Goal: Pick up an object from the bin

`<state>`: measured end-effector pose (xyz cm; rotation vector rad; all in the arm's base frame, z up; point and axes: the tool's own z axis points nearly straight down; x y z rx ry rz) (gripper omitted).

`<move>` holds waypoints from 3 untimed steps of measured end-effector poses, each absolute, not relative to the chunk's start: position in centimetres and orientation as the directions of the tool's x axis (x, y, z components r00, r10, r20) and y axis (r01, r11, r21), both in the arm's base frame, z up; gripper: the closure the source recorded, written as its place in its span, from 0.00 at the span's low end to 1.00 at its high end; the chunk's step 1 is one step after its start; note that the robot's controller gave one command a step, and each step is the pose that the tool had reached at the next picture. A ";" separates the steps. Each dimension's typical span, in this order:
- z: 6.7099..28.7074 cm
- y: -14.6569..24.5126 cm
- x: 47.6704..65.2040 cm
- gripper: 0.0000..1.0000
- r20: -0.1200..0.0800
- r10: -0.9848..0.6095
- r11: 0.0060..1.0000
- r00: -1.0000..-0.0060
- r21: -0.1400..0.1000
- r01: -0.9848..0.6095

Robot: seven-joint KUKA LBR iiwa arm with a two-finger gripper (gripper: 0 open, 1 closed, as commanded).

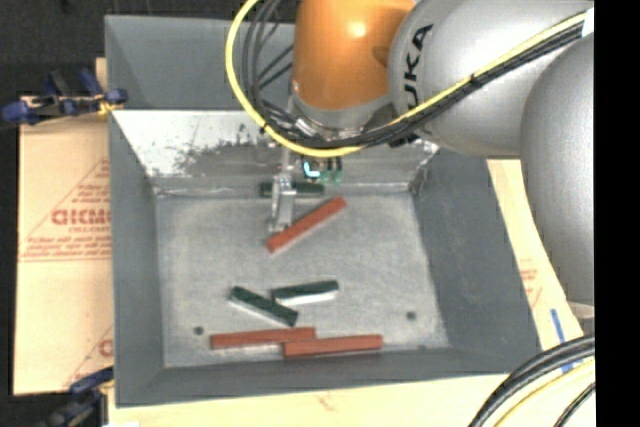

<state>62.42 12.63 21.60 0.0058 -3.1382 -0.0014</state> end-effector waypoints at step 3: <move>16.7 5.5 63.3 0.00 -0.004 -0.164 0.986 -0.986 0.000 -0.164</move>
Offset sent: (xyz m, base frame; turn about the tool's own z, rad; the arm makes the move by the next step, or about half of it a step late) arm 0.0037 -0.0981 -0.0732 -0.3444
